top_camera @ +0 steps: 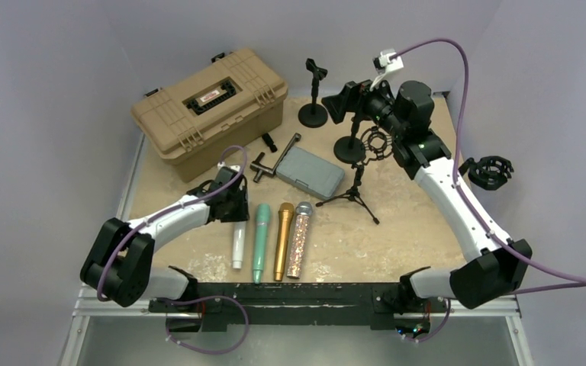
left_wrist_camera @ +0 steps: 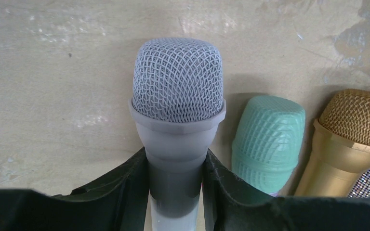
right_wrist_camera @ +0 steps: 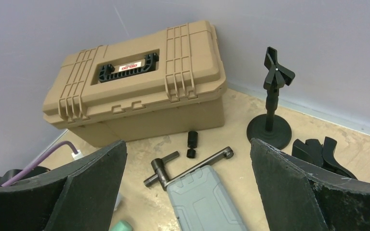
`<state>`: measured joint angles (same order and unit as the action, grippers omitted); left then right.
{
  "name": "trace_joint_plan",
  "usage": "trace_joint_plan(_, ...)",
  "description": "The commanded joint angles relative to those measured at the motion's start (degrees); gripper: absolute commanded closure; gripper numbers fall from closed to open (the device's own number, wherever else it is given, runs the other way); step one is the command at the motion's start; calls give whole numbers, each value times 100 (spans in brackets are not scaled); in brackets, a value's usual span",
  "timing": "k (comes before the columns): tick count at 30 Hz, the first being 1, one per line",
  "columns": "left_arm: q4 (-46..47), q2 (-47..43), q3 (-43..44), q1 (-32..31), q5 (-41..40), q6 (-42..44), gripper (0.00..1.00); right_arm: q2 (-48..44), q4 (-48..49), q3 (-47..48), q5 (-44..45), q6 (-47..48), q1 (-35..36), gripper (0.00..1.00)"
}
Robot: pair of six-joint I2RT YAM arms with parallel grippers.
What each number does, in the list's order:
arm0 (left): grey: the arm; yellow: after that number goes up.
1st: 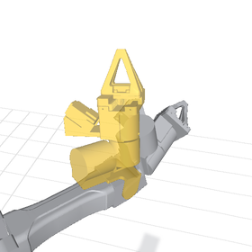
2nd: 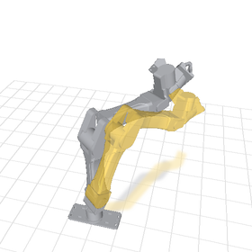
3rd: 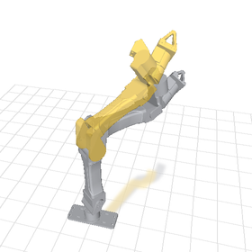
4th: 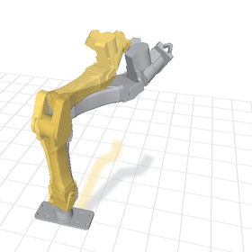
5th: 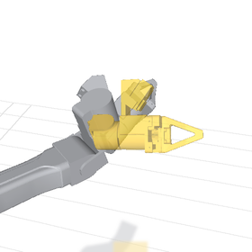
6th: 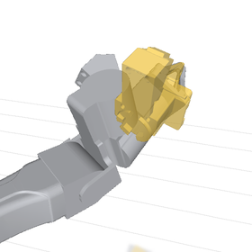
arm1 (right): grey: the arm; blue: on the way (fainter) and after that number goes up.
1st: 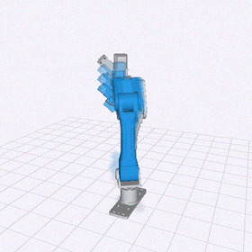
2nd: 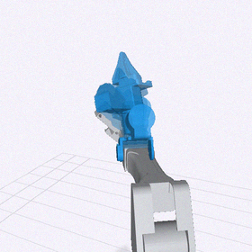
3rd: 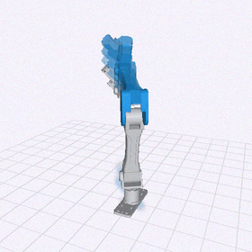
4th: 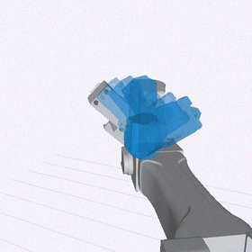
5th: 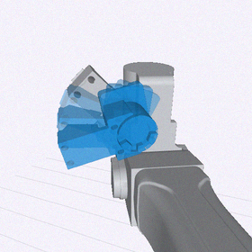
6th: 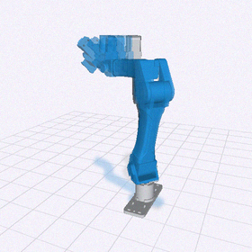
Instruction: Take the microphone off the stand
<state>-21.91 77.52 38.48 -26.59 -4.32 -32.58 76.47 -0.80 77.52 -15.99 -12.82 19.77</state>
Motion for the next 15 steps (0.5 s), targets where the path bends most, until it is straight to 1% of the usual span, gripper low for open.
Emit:
trace_joint_plan(1, 186, -12, 91, -279, -90, -301, 89, -269, 184, -94, 107, 51, 2, 2)
trace_joint_plan(4, 328, 7, -4, -376, -78, -376, 84, -431, 194, -245, 196, 41, 1, 2)
trace_joint_plan(10, 306, -128, -65, -391, -160, -368, 70, -683, 98, -343, 305, 63, 9, 2)
trace_joint_plan(15, 430, -219, -156, -394, -195, -346, 58, -854, -201, -352, 412, 87, 7, 2)
